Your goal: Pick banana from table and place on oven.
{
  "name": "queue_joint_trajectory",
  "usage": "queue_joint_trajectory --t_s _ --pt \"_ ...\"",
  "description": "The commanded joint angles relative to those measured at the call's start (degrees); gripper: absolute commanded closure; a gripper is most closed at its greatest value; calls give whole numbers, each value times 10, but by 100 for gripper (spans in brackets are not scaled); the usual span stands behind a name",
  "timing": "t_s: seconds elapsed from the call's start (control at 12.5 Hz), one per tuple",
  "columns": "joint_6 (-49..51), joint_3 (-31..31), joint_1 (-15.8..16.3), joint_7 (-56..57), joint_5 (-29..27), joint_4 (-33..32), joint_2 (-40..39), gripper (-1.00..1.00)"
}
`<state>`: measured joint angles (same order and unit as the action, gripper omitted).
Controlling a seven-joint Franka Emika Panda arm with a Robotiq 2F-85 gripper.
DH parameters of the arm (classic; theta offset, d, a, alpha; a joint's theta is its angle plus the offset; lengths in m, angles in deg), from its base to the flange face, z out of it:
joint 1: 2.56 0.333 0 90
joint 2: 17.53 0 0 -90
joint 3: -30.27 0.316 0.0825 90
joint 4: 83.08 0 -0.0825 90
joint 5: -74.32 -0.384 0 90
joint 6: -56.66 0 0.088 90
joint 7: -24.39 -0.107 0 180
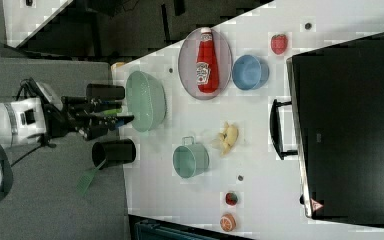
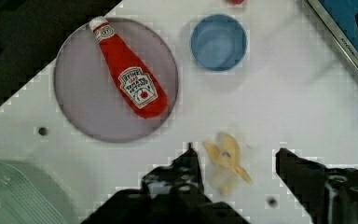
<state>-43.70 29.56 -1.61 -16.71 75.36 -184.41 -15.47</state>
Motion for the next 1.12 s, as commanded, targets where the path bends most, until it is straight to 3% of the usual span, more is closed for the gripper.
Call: queue_joint_trajectory --t_s 0.08,0.24,0.64,1.12 --pt "137 -24 -26 -45 5 -170 296 -58" --pt "137 -23 -26 -45 5 -171 295 -100" --pt "114 -10 -24 -45 5 -199 268 -100" --pt "-70 14 -23 -45 5 -278 163 -100"
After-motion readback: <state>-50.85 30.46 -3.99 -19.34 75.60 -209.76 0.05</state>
